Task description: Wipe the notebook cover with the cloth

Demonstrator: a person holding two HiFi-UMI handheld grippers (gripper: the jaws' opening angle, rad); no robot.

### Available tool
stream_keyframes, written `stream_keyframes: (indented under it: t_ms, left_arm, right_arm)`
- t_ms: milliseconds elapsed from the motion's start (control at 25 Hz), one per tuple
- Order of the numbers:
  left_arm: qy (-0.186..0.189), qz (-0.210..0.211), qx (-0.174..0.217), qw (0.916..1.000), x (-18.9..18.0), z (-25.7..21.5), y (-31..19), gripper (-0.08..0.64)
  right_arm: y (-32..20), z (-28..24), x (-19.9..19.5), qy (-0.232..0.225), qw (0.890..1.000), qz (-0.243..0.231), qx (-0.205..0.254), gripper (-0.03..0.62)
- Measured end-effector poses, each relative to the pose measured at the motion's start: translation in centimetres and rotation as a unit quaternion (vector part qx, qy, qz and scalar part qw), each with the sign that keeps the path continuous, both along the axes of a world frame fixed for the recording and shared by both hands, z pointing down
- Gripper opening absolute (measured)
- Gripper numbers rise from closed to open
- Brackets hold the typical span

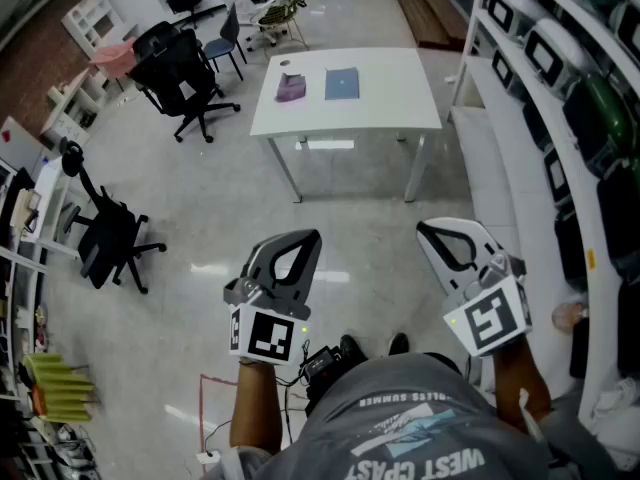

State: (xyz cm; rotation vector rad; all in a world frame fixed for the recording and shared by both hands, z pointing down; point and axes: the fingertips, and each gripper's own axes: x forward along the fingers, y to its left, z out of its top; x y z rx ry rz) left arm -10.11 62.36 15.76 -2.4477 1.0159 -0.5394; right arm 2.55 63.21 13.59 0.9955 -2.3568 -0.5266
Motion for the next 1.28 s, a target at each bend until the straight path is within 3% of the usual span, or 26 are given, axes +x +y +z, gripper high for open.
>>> stream_keyframes:
  t_ms: [160,720,1280]
  left_arm:
    - [-0.025,-0.005,0.000,0.9997,-0.3,-0.4,-0.2,0.003]
    - [-0.022,-0.002,-0.008,0.9997,-0.3,0.3,-1.0,0.003]
    - [-0.010,0.011,-0.012,0.9998,-5.2,0.8,-2.8,0.003]
  right_arm:
    - [-0.2,0.1,-0.1,-0.001,1.000,0.000,0.002,0.029]
    - [-1.1,0.4,-0.2,-0.022,1.000,0.000,-0.008,0.032]
    - [-2.8,0.3,-4.7,-0.030,0.999,0.023,-0.004,0.032]
